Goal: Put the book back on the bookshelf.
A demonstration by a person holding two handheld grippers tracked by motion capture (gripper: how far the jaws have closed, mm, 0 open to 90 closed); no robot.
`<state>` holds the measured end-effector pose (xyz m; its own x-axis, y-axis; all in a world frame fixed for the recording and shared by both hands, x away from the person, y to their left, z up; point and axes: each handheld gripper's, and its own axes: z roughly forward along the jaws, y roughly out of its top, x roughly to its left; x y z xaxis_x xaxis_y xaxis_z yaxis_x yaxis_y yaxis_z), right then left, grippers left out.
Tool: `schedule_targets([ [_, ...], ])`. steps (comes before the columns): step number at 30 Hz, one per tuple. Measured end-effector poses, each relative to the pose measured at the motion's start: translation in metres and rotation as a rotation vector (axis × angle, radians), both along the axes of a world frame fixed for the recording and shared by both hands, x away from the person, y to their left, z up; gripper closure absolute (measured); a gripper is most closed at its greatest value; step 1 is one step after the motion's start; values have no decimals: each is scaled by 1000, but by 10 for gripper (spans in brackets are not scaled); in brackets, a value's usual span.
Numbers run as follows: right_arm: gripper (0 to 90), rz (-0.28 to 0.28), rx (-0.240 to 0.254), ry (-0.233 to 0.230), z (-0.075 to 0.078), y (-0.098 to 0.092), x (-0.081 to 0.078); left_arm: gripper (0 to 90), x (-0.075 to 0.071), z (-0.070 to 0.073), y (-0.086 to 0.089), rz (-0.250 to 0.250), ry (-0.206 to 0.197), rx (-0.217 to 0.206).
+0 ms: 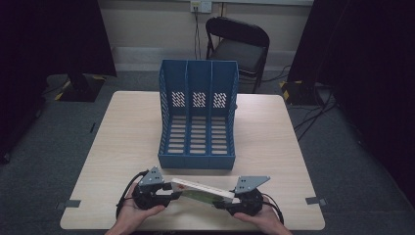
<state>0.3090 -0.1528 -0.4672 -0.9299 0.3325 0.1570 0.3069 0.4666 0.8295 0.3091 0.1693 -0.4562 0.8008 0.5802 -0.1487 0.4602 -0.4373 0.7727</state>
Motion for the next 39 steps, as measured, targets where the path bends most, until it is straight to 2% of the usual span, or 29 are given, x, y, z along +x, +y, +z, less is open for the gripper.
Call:
schedule_targets([
  [2,683,-3,2,-15,-1,3,1,592,0,0,0,0,-1,1],
  [8,680,3,-24,-8,-4,14,3,599,0,0,-1,-11,7,-4],
  [10,707,10,-19,-8,-5,18,4,599,1,0,0,2,4,-2],
  [13,721,14,-17,-8,-5,18,5,602,1,0,0,-6,4,-1],
  [15,747,8,-30,-35,-5,19,3,603,2,-1,0,-1,12,-8],
  [17,760,4,-32,-41,-5,20,2,608,3,-1,0,5,9,-1],
  [22,762,9,-35,-36,-4,20,2,606,5,-2,-1,4,18,-3],
  [27,763,16,-40,-29,-1,19,2,556,7,-1,-2,-5,35,-22],
  [28,763,18,-41,-26,-1,19,2,538,8,-1,-2,-6,49,-27],
  [29,763,16,-37,-10,0,18,2,518,8,-1,-1,0,51,-34],
  [33,763,10,-33,1,1,16,1,486,7,2,4,24,33,-43],
  [35,763,5,-34,3,2,15,0,467,6,5,9,40,2,-49],
  [37,764,10,-33,6,3,14,0,441,7,6,14,35,2,-68],
  [39,764,6,-31,12,4,13,-2,420,7,5,20,61,-9,-50],
])
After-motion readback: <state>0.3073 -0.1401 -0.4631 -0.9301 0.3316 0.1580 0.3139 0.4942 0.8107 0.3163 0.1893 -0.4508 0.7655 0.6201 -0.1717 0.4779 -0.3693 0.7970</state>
